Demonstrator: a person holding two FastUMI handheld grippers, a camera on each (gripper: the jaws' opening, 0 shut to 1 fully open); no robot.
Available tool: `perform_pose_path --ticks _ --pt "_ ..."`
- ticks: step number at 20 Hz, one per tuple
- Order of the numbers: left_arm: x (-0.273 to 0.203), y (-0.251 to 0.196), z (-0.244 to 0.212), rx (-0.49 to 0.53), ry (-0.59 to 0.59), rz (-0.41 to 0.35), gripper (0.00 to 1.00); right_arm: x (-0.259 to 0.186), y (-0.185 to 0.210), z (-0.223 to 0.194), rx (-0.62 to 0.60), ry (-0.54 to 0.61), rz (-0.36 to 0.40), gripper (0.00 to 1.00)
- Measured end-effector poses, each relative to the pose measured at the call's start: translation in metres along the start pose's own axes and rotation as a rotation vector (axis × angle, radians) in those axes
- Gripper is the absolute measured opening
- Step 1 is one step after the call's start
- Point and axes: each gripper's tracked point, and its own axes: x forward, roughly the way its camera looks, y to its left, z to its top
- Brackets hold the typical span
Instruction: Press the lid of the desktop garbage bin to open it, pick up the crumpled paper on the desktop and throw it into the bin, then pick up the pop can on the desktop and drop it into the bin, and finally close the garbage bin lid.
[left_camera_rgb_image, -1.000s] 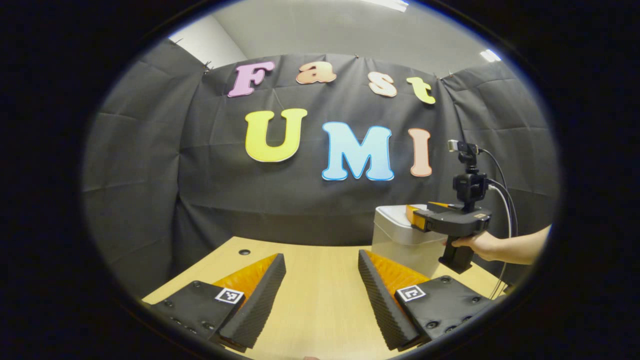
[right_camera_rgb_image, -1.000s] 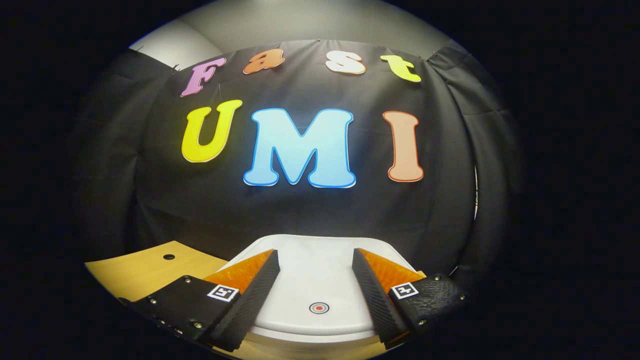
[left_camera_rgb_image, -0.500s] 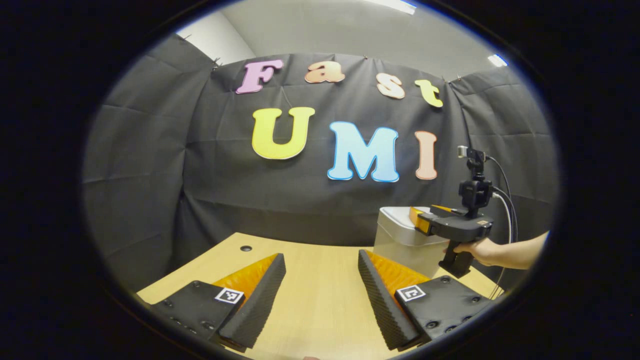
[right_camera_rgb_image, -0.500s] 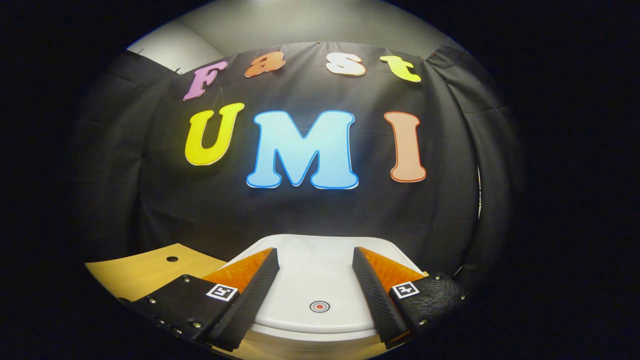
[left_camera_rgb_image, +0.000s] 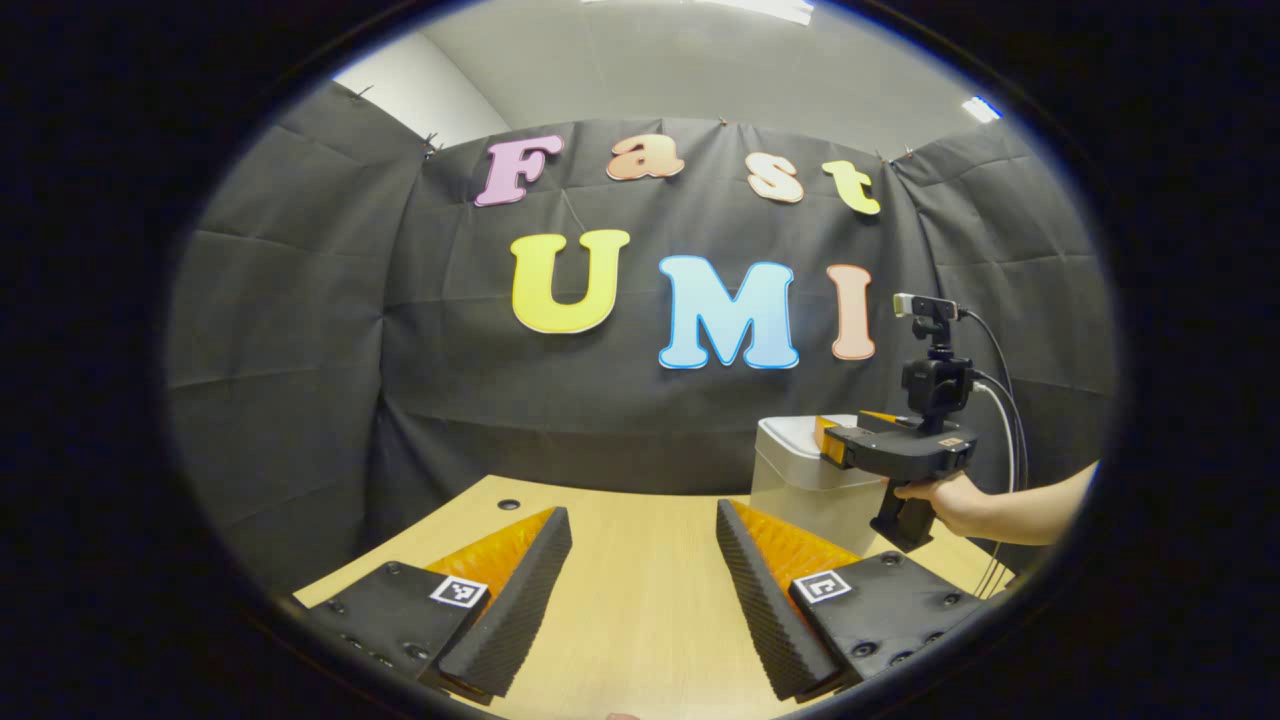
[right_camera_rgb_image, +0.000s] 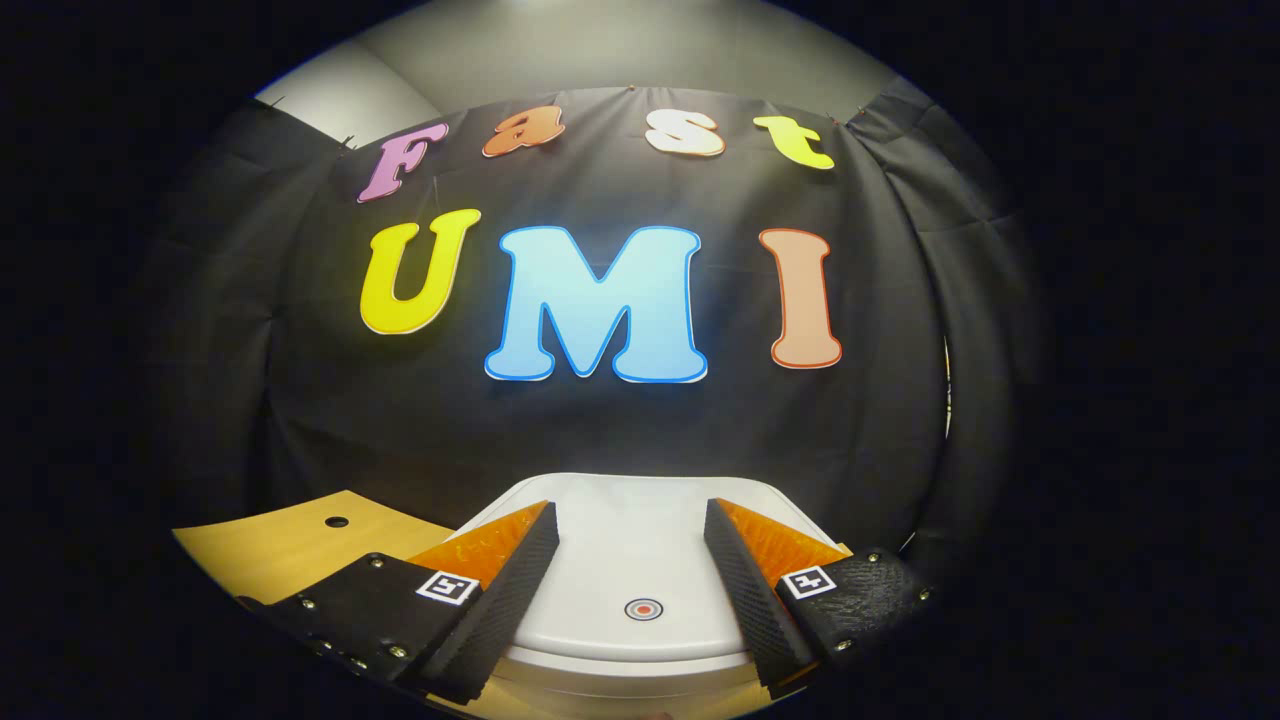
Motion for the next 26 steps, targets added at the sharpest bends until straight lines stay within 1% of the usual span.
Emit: perform_pose_path --ticks 3,7,10,12,17,20,22,26 --pt "-0.001 -0.006 0.0 0.007 -0.002 -0.005 0.95 -0.01 -0.002 0.002 -0.039 0.0 0.001 0.94" --pt "0.004 -0.02 0.005 0.017 -0.012 -0.024 0.96 -0.039 0.001 0.013 -0.088 -0.028 0.037 0.94" --pt "0.005 -0.031 0.004 0.023 -0.011 -0.033 0.96 -0.071 0.005 0.034 -0.069 -0.088 0.053 0.94" --pt "0.002 -0.039 0.002 0.021 -0.007 -0.037 0.95 -0.094 0.006 0.041 -0.054 -0.108 0.062 0.94" --pt "-0.01 -0.054 0.001 0.037 -0.019 -0.02 0.96 -0.149 0.006 0.049 -0.038 -0.11 0.081 0.94" --pt "-0.013 -0.056 0.008 0.037 -0.047 -0.005 0.96 -0.178 0.014 0.046 -0.002 -0.094 0.119 0.94" --pt "-0.012 -0.054 0.009 0.04 -0.051 0.004 0.95 -0.195 0.013 0.046 0.018 -0.089 0.116 0.94" --pt "-0.012 -0.047 0.018 0.054 -0.081 -0.008 0.95 -0.216 0.007 0.048 0.008 -0.098 0.071 0.94"
